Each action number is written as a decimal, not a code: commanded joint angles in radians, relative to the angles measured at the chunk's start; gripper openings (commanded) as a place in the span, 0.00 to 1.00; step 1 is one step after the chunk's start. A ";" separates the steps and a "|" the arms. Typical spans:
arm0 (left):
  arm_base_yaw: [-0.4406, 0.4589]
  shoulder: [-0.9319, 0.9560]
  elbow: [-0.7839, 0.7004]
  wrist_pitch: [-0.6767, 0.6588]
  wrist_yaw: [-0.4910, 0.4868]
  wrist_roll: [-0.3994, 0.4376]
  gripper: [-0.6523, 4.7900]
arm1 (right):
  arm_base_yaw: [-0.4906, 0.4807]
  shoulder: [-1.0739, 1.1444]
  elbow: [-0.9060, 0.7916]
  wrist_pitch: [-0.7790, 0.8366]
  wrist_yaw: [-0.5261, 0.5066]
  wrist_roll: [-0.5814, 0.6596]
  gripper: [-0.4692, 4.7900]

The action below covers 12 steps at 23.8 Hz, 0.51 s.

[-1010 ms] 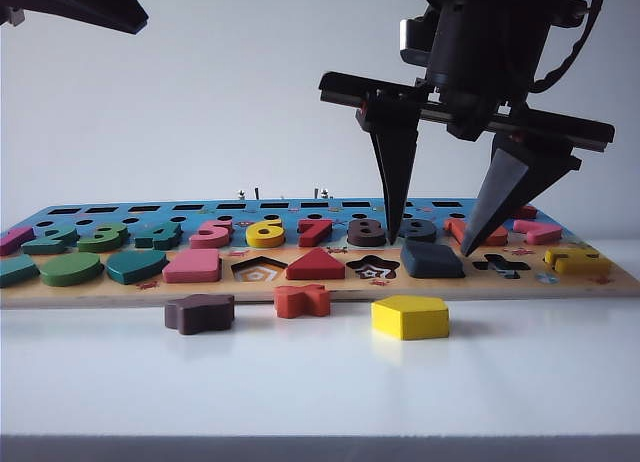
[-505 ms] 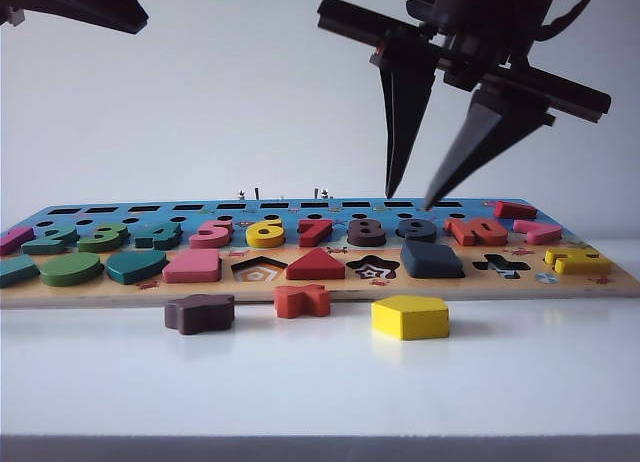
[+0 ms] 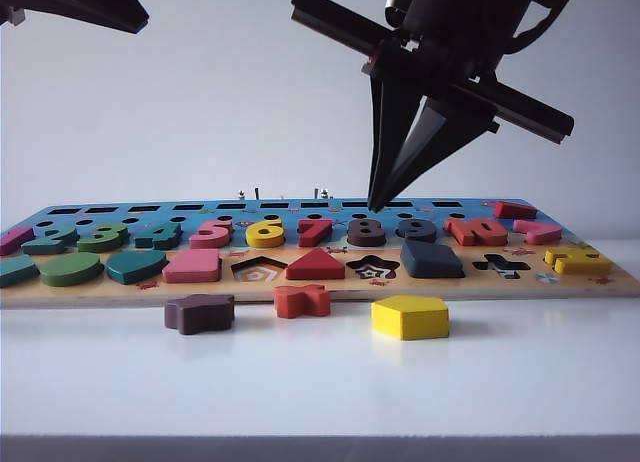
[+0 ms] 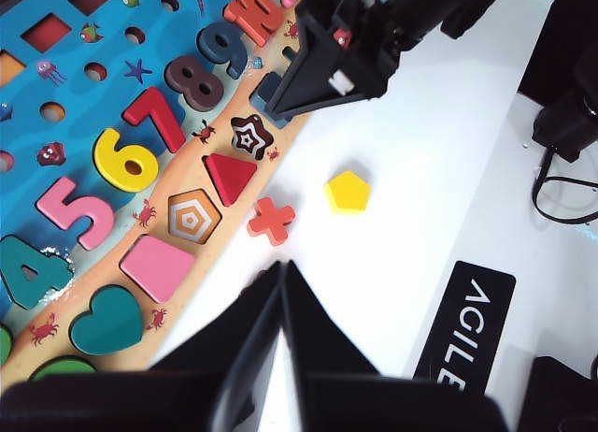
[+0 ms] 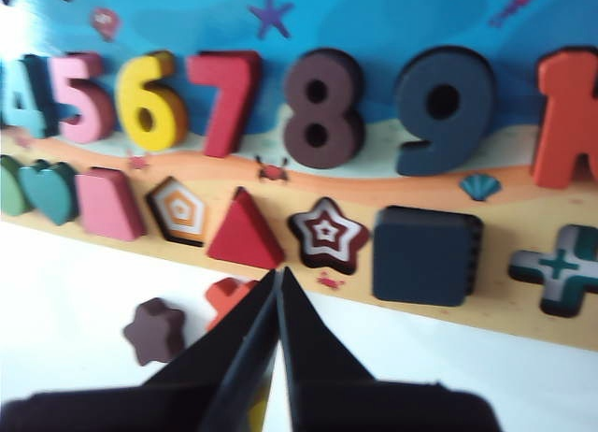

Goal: Insert the cube into the slot.

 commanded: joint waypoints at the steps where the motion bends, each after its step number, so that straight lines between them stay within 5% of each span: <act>1: 0.002 -0.002 0.003 0.015 0.009 0.007 0.15 | 0.000 0.014 0.003 -0.010 0.010 -0.004 0.07; 12: 0.002 -0.002 0.003 0.016 0.009 0.007 0.15 | 0.000 0.048 0.003 -0.027 0.068 -0.004 0.07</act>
